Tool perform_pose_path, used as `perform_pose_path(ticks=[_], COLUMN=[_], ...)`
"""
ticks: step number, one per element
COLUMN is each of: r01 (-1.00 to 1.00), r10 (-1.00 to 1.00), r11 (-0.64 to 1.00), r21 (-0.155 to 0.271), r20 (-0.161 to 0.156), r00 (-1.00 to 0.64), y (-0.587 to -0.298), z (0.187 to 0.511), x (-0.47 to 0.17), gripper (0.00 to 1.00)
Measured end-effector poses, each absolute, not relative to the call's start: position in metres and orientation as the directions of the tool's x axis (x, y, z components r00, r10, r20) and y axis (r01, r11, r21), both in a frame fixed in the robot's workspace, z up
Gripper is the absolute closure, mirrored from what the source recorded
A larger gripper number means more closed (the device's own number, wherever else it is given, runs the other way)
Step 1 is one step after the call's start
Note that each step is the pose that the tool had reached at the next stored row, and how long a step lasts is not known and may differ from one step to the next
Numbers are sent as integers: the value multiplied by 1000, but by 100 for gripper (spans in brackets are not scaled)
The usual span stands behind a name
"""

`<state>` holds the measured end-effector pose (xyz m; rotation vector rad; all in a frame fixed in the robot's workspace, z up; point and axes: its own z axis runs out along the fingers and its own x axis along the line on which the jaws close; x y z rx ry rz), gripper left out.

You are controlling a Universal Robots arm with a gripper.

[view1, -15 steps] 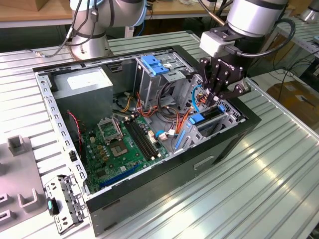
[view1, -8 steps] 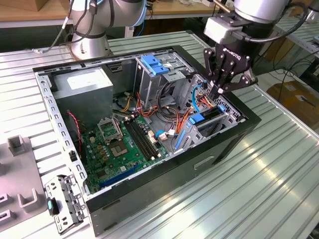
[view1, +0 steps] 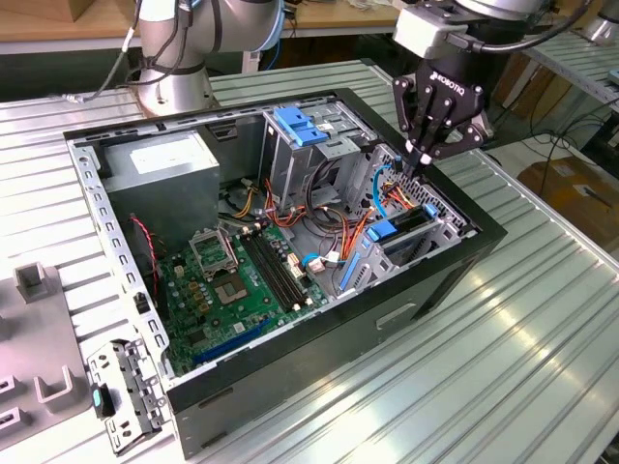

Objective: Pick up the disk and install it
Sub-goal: 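Insert the second disk wire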

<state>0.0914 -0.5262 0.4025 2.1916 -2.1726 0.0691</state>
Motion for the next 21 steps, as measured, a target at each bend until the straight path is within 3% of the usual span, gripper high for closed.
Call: perform_pose_path(ticks=[9, 11, 21], r01=[-1000, -1000, -1000], r10=[-996, -994, -993], r11=[-8, -7, -7], r21=[22, 30, 30], r20=[84, 112, 117], r00=[10, 11, 11], y=[-493, -470, -470], z=[402, 402, 402], x=[98, 99, 99], gripper=[89, 89, 89])
